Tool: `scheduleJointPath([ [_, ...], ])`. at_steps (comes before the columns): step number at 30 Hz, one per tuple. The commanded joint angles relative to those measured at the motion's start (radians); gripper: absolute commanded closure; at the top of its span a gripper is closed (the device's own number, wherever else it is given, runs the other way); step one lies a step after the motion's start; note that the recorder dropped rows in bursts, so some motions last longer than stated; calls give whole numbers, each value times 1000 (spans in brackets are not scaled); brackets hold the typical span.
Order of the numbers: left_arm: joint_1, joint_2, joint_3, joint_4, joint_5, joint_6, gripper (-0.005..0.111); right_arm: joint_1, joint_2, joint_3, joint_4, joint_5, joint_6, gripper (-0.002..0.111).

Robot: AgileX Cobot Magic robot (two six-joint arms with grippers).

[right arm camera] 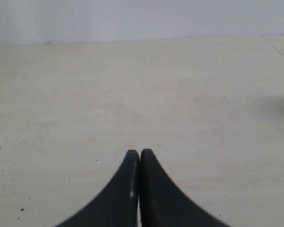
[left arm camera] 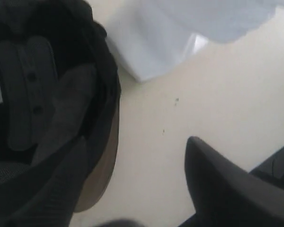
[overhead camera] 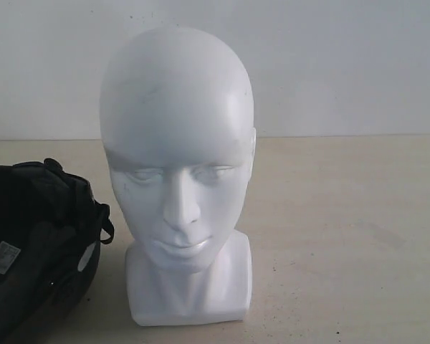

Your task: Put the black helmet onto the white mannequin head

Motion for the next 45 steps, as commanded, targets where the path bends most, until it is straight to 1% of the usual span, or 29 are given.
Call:
scheduleJointPath([
  [1, -7, 8, 135, -27, -142, 52, 46, 1, -5, 0, -3, -3, -3, 108],
  [4, -7, 31, 188, -29, -216, 56, 46, 1, -5, 0, -3, -3, -3, 108],
  [6, -9, 56, 199, -52, -228, 90, 45, 1, -5, 0, -3, -3, -3, 108],
  [7, -16, 73, 199, -62, -231, 117, 44, 1, -5, 0, -3, -3, -3, 108],
  [9, -32, 104, 199, -62, -270, 123, 42, 1, -5, 0, -3, -3, -3, 108],
  [12, -43, 165, 199, -40, -323, 123, 42, 1, -5, 0, -3, -3, -3, 108],
  [14, -44, 205, 199, -52, -327, 113, 42, 1, -5, 0, -3, -3, -3, 108],
  [17, -90, 260, 199, -53, -340, 135, 42, 1, -5, 0, -3, -3, -3, 108],
  [20, -140, 311, 199, -21, -392, 135, 42, 1, -5, 0, -3, -3, -3, 108],
  [23, -173, 354, 199, 37, -408, 121, 42, 1, -5, 0, -3, -3, -3, 108],
  [25, -184, 371, 199, 63, -419, 98, 42, 1, -5, 0, -3, -3, -3, 108],
  [31, -184, 409, 199, 76, -512, 96, 42, 1, -5, 0, -3, -3, -3, 108],
  [45, -184, 513, 199, 47, -557, 115, 42, 1, -5, 0, -3, -3, -3, 108],
])
